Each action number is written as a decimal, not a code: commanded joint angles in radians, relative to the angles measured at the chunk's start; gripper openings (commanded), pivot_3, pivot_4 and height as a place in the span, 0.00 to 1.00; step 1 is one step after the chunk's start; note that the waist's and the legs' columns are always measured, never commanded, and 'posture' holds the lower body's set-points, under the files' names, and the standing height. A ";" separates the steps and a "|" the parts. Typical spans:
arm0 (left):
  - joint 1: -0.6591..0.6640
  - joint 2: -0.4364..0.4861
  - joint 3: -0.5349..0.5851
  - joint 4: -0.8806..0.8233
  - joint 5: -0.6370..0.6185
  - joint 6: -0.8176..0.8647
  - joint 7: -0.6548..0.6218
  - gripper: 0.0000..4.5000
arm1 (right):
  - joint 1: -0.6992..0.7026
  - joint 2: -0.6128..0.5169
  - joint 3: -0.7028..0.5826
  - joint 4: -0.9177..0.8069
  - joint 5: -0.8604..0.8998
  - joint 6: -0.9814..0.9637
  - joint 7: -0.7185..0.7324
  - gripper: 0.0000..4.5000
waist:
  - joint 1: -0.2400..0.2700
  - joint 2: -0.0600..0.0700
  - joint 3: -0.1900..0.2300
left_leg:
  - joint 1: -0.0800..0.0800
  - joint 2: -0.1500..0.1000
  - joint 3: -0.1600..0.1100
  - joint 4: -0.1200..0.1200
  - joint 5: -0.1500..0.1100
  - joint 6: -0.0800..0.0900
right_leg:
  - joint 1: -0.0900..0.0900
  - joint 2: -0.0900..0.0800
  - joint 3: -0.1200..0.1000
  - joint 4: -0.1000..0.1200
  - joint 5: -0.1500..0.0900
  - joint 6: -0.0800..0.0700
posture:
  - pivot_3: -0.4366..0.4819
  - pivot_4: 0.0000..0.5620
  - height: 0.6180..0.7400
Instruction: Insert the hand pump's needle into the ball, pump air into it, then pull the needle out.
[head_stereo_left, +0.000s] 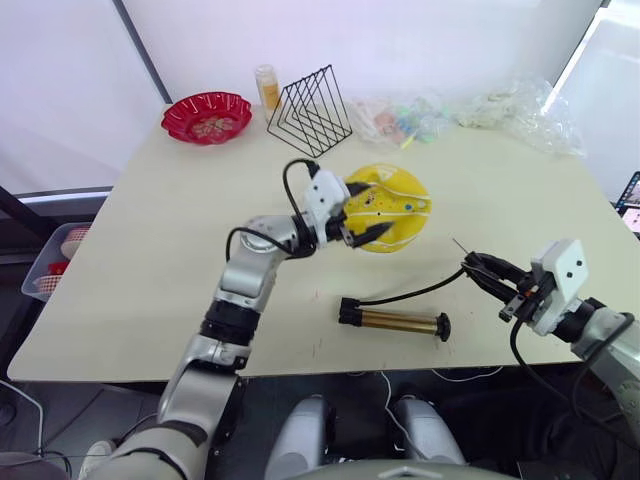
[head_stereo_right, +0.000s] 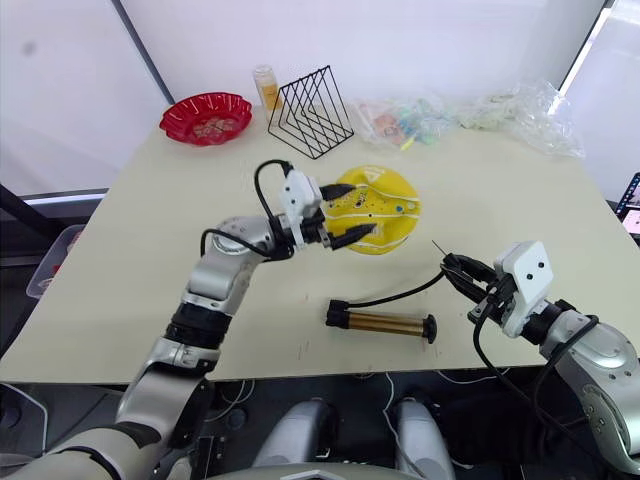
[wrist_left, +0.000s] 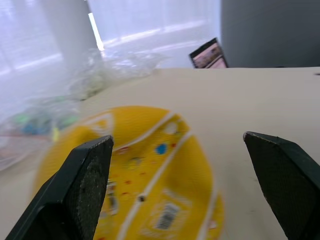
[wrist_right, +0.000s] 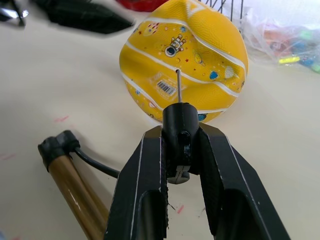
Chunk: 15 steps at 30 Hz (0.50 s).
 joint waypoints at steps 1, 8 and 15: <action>-0.094 0.053 0.028 0.070 0.031 0.012 0.029 0.98 | -0.012 -0.013 -0.023 -0.009 -0.030 -0.042 0.031 0.07 | 0.000 0.000 0.000 | 0.000 0.000 0.000 0.000 0.000 0.000 | 0.000 0.000 0.000 0.000 0.000 0.000 | 0.48 0.27 0.97; -0.219 0.081 -0.002 0.276 0.087 0.022 0.031 0.98 | -0.020 0.000 -0.012 -0.005 -0.060 -0.053 0.053 0.07 | 0.001 0.000 0.000 | -0.001 -0.002 -0.003 0.000 0.000 0.000 | 0.001 0.017 0.029 0.000 -0.001 0.002 | 0.48 0.27 0.97; -0.304 0.033 -0.019 0.449 0.094 0.003 -0.004 0.98 | -0.020 0.015 -0.007 -0.017 -0.074 -0.051 0.054 0.07 | 0.000 -0.001 0.001 | -0.002 -0.004 -0.003 0.000 0.000 0.000 | 0.001 0.015 0.030 0.000 -0.001 0.003 | 0.48 0.27 0.97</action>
